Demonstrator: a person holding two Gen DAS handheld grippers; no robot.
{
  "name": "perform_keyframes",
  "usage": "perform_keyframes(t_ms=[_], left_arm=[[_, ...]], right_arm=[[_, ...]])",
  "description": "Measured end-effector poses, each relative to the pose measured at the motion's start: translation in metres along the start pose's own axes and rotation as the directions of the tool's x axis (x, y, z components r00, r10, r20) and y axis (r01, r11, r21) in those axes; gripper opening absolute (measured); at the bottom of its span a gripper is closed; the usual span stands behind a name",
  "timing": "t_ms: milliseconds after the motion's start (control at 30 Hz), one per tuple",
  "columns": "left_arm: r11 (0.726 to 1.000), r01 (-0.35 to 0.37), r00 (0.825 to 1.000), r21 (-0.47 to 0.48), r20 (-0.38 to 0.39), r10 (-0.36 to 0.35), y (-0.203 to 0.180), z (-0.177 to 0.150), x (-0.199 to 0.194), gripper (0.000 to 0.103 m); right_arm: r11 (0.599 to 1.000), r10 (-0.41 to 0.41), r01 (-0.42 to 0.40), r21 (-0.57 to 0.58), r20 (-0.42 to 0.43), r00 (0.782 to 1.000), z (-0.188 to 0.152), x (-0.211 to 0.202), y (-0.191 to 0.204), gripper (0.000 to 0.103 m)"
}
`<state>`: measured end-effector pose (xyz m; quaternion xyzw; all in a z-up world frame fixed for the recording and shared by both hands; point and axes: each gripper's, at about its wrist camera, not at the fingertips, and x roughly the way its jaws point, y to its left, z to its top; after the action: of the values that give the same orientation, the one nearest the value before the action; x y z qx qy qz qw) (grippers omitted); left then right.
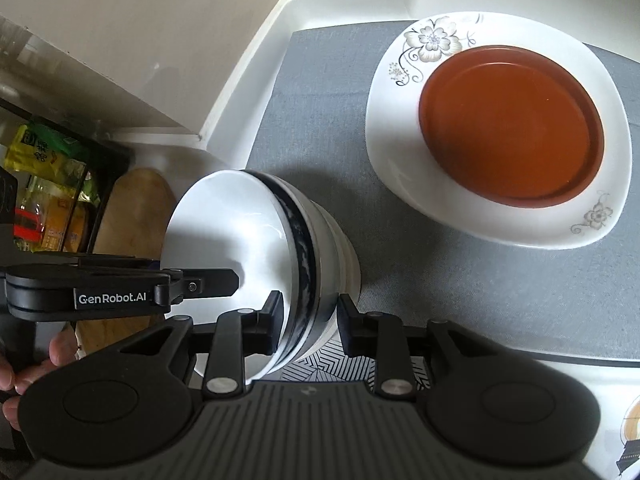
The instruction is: Organize plates and bowls
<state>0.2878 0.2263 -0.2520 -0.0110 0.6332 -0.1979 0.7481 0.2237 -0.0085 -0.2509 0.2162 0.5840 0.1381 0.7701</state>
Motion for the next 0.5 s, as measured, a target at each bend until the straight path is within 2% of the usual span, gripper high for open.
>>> perform_keyframes(t_ms=[333, 433, 500], left_arm=[[0.997, 0.04, 0.999, -0.068, 0.004, -0.04, 0.015, 0.001, -0.009, 0.028], [0.998, 0.019, 0.999, -0.055, 0.041, -0.017, 0.018, 0.0, -0.018, 0.029], [0.998, 0.029, 0.999, -0.052, 0.047, -0.026, 0.017, 0.001, -0.022, 0.03]], right_arm=[[0.999, 0.033, -0.033, 0.001, 0.001, 0.999, 0.004, 0.0, -0.005, 0.034], [1.0, 0.029, -0.029, -0.009, 0.022, 0.999, 0.007, -0.006, -0.005, 0.034], [1.0, 0.024, -0.023, -0.014, 0.028, 0.999, 0.008, -0.009, -0.006, 0.034]])
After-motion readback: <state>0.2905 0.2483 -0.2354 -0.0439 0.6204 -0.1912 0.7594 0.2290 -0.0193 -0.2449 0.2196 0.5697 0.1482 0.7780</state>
